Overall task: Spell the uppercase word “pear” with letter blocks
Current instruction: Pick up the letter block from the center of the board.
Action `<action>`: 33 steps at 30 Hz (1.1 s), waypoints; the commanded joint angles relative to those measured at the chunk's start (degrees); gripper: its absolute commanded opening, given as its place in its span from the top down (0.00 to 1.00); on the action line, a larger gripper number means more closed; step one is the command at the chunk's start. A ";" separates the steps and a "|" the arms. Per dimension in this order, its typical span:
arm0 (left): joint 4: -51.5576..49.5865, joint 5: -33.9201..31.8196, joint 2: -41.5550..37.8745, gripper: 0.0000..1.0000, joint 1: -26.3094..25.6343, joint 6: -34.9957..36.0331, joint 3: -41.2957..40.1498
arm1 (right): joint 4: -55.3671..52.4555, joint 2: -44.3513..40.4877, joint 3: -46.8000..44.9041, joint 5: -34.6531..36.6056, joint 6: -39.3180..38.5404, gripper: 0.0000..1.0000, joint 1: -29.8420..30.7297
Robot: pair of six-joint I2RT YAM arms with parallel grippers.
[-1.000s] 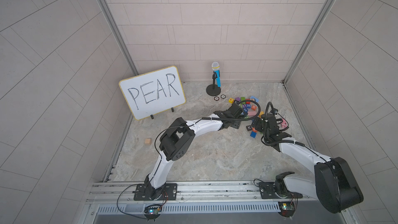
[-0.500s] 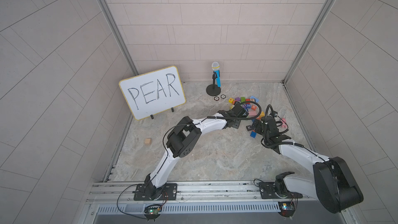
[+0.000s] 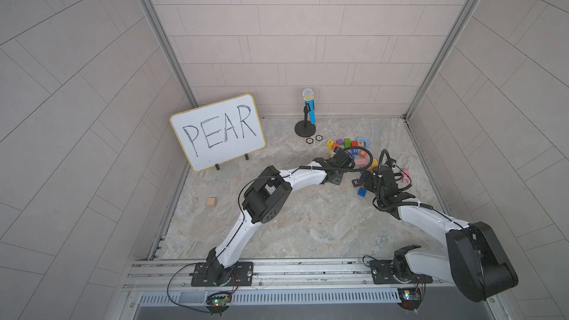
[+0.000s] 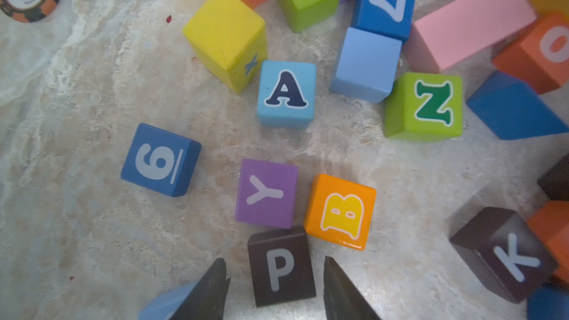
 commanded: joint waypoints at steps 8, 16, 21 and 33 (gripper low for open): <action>-2.35 -1.54 2.89 0.50 0.12 -0.72 3.10 | 1.03 0.26 -0.79 0.48 1.12 0.00 -0.12; -2.80 -2.03 3.41 0.56 0.01 -0.85 3.24 | 1.30 0.40 -0.75 0.42 1.24 0.00 -0.12; -2.89 -2.20 2.87 0.60 -0.02 -0.97 3.39 | 1.55 0.32 -1.06 0.37 1.50 0.00 -0.12; -3.12 -2.50 0.21 0.64 -0.24 -1.82 3.78 | 1.38 -0.94 -0.96 0.32 1.22 0.00 -0.12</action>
